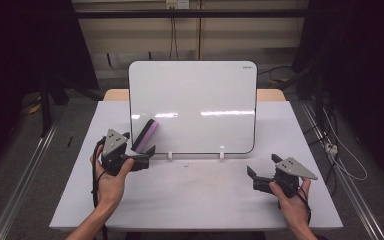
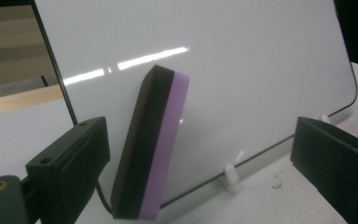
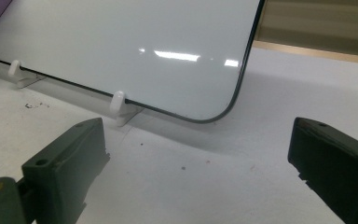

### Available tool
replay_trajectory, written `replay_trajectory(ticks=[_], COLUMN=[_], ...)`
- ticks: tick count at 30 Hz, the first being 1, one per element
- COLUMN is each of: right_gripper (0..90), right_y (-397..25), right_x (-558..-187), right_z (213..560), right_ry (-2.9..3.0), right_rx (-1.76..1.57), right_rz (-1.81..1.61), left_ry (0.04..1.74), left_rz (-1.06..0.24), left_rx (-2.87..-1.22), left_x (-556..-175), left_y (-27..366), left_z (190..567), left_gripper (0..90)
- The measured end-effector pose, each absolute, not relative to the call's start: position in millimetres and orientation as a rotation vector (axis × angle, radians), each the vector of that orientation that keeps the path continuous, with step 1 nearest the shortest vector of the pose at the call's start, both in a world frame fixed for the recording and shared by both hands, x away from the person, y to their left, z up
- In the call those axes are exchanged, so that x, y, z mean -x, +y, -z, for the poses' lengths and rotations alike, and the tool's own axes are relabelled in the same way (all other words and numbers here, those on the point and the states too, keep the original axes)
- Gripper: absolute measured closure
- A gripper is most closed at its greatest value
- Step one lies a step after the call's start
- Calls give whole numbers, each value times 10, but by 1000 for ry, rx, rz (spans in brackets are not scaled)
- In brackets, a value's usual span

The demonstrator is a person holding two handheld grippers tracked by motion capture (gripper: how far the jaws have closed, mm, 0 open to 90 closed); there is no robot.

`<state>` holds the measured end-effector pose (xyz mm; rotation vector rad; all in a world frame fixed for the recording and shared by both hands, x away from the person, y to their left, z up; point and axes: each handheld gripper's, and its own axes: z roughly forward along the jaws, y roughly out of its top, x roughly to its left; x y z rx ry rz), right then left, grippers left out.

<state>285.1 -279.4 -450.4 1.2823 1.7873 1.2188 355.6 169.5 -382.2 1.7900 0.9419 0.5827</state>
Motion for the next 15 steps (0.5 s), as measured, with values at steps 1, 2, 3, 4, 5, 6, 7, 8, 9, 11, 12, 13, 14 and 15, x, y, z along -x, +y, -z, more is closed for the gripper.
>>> replay_trajectory(ticks=[1,2,3,4,5,6,7,8,9,11,12,13,14,15], right_gripper=[39,39,39,39,40,41,41,41,41,42,42,42,42,42], right_y=[-2792,-2791,-2791,-2791,-2792,-2793,-2795,-2795,-2796,-2796,-2796,-2798,-2799,-2800], right_x=[-2850,-2849,-2847,-2845,-2844,-2844,-2844,-2843,-2843,-2841,-2839,-2837,-2832,-2828], right_z=[4505,4506,4507,4506,4506,4507,4508,4510,4511,4512,4513,4514,4515,4517], right_ry=[1788,1791,1792,1791,1790,1790,1792,1792,1791,1792,1793,1794,1794,1793], right_rx=[-1282,-1282,-1281,-1280,-1281,-1282,-1281,-1282,-1282,-1282,-1282,-1280,-1280,-1281], right_rz=[-1216,-1214,-1215,-1215,-1214,-1215,-1215,-1214,-1213,-1212,-1212,-1209,-1207,-1207], left_ry=[946,953,958,969,973,982,990,997,996,1009,1010,1012,1026,1040], left_rz=[-588,-589,-590,-586,-587,-582,-575,-579,-581,-571,-572,-580,-591,-592], left_rx=[-1797,-1800,-1805,-1810,-1818,-1821,-1821,-1826,-1836,-1832,-1829,-1828,-1829,-1825], left_x=[-3540,-3527,-3516,-3502,-3488,-3468,-3450,-3427,-3407,-3353,-3323,-3294,-3265,-3245], left_y=[1714,1735,1760,1784,1809,1832,1860,1883,1908,1965,1995,2026,2055,2078], left_z=[3840,3860,3881,3904,3927,3951,3974,3993,4008,4041,4061,4091,4124,4157], left_gripper=[44,44,45,47,49,50,52,54,55,55,55,55,55,57])
